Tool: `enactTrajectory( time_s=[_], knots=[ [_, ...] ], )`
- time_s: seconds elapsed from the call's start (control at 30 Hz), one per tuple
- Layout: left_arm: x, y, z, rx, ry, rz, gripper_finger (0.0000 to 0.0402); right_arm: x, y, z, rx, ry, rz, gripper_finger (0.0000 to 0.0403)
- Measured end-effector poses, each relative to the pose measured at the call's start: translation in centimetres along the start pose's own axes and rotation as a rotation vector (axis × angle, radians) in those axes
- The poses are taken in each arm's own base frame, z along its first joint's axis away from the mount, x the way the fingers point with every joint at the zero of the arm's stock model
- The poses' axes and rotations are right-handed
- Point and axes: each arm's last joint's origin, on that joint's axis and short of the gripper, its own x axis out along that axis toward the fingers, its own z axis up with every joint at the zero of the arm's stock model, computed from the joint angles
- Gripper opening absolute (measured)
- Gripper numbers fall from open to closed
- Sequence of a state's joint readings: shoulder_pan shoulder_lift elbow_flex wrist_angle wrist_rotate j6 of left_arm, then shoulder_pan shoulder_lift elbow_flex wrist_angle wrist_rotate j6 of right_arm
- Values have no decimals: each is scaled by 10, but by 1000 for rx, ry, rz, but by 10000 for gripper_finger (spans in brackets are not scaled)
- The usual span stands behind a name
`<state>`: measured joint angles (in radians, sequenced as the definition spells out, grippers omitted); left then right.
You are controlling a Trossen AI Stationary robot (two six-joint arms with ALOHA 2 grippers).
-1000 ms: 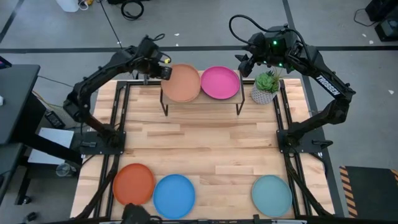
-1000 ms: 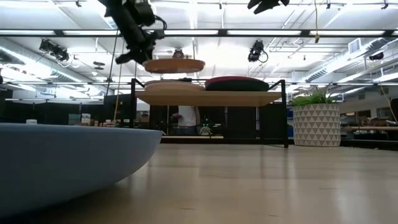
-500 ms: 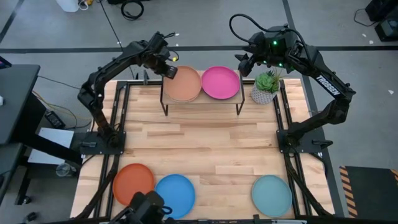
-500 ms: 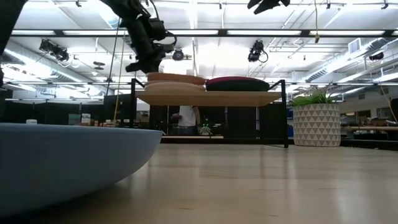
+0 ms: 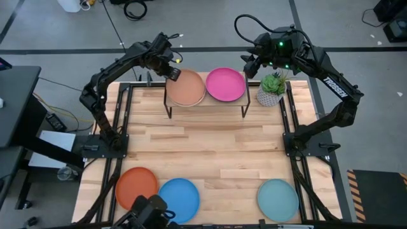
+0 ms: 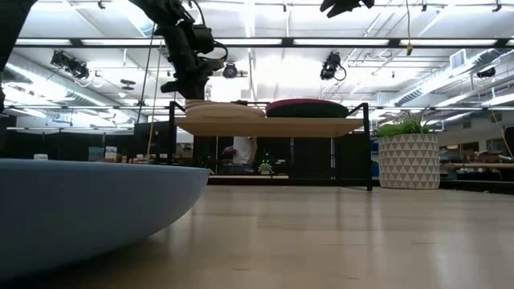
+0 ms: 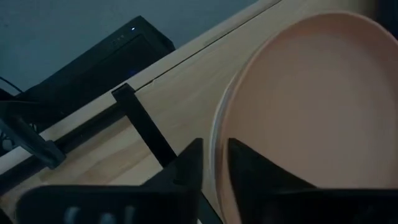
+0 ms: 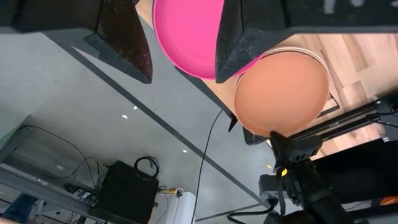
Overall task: Place and stack plates onto a shelf
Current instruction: Stack the brown plate on top of the gray plate on the shelf, then stack the light blue plate on top of the brown plate on the shelf
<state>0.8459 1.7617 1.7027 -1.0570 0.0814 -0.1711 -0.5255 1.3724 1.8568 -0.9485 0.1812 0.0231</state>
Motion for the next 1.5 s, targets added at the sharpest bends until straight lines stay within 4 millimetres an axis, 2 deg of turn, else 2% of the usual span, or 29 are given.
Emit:
enactTrajectory(
  time_s=[0.13,0.23,0.33,0.43,0.57,0.63,0.73,0.87,1.03,1.23,1.5],
  knots=[
    [0,0,1,1,-8,-5,131,0,0,0,-1,3,0,179],
    [-3,-2,2,17,-28,-55,156,0,0,-1,-4,14,1,178],
    [-20,-10,2,121,-89,-171,164,0,0,-3,-12,27,0,178],
    [-43,-33,-7,291,-140,-319,162,0,0,-4,-17,39,1,178],
    [-73,-71,-31,493,-160,-482,157,0,1,-7,-41,71,27,178],
    [-81,-91,-46,576,-129,-525,156,-1,3,-10,-65,104,98,177],
    [-85,-113,-65,667,-71,-538,156,-2,9,-20,-127,191,298,177],
    [-88,-134,-75,715,-96,-524,156,6,25,-47,-165,352,566,177],
    [-90,-142,-74,685,-138,-534,155,19,55,-95,-179,630,787,177],
    [-101,-132,-76,658,-167,-441,155,21,95,-155,-292,918,906,177],
    [-130,-102,-76,591,-259,-362,155,15,124,-210,-296,1078,1051,178]
  ],
)
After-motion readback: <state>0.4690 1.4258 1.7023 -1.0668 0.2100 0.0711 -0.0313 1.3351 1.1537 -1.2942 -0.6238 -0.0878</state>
